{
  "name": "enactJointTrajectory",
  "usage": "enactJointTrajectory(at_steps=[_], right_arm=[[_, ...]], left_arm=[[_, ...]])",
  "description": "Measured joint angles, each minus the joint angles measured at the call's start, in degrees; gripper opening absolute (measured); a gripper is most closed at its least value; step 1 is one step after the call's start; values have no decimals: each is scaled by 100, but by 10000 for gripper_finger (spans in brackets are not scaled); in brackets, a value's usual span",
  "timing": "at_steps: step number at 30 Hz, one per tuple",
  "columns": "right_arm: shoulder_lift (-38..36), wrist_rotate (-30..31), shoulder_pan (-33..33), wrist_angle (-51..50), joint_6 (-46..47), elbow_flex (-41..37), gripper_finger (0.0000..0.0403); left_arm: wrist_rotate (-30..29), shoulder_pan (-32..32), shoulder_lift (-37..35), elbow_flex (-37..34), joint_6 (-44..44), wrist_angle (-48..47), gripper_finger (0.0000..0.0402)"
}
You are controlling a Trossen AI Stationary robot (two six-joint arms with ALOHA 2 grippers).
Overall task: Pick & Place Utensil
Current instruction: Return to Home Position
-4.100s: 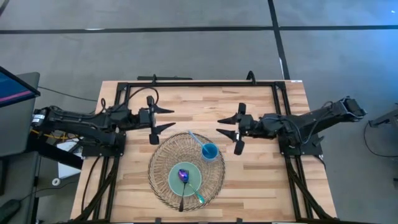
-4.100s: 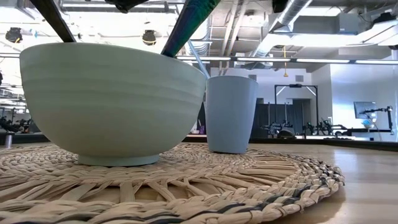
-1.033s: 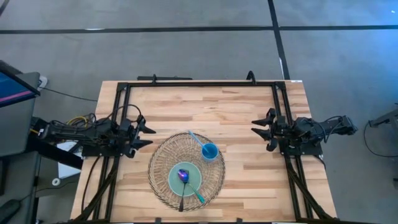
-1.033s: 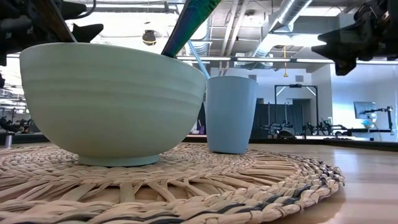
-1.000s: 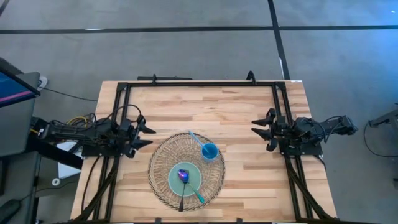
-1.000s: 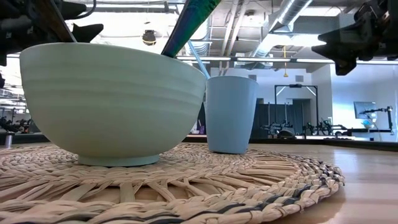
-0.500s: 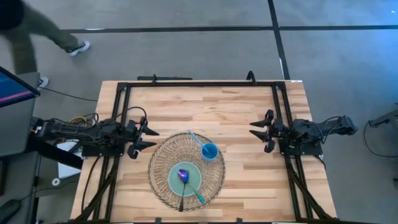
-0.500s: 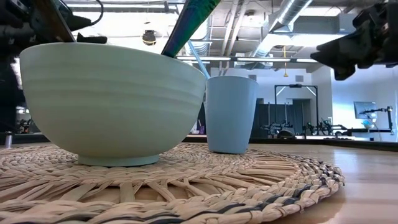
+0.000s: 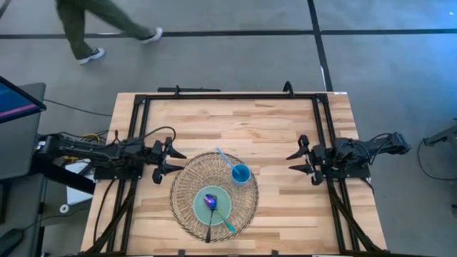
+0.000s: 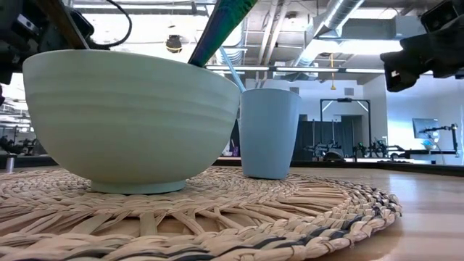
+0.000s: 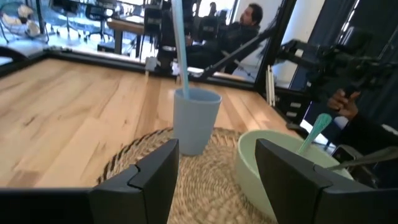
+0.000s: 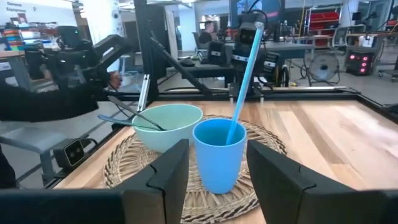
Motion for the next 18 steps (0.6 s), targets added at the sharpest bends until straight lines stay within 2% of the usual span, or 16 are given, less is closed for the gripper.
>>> enactJointTrajectory(at_steps=[18], right_arm=[[0, 32, 0, -7, 0, 0, 153]], left_arm=[[0, 0, 596, 0, 0, -7, 214]])
